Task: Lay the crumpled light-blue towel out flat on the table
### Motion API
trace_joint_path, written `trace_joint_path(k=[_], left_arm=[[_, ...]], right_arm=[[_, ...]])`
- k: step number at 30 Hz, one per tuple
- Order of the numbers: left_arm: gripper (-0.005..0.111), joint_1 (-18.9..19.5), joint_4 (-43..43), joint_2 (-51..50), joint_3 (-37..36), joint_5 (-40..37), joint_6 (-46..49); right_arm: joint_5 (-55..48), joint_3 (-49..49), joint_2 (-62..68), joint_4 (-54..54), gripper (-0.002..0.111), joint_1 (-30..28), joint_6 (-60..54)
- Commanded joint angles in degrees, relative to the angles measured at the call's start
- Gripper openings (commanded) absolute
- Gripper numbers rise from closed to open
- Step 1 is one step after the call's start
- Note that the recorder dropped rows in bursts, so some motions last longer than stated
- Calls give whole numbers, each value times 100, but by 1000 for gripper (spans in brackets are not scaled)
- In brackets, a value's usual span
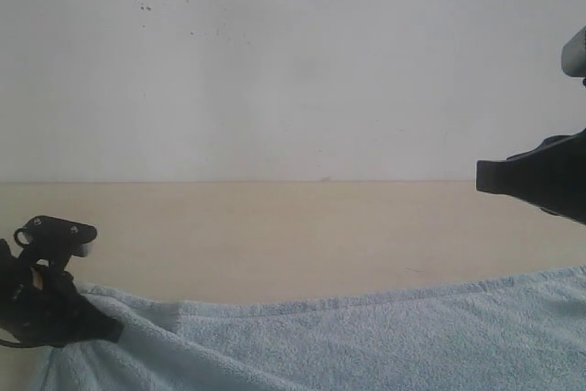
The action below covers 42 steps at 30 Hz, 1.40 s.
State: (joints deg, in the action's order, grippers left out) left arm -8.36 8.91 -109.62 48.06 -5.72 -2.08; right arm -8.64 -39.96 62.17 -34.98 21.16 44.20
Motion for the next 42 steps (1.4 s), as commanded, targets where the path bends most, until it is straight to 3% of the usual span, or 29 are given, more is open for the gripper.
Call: trace_joint_path(k=[1, 9, 14, 25, 28, 42], left_arm=[[4, 246, -11, -67, -283, -491, -210], [4, 226, -57, 620, -371, -411, -315], [4, 32, -57, 1449, -371, -375, -315], [4, -748, -510, 2964, -371, -1113, -141], [4, -974, -510, 3277, -371, -1357, -81], [4, -1154, -549, 3407, -371, -1488, -81]], right_arm=[[3, -1, -31, -3, 0, 20, -18], [3, -1, -31, -5, 0, 20, -226], [-119, -1, 236, -241, 0, -94, -1593], [431, -393, 2880, -297, 0, -1902, -688], [299, -669, 3418, -297, 0, -2135, -686], [-394, -1737, 4803, -307, 0, -2266, -1214]])
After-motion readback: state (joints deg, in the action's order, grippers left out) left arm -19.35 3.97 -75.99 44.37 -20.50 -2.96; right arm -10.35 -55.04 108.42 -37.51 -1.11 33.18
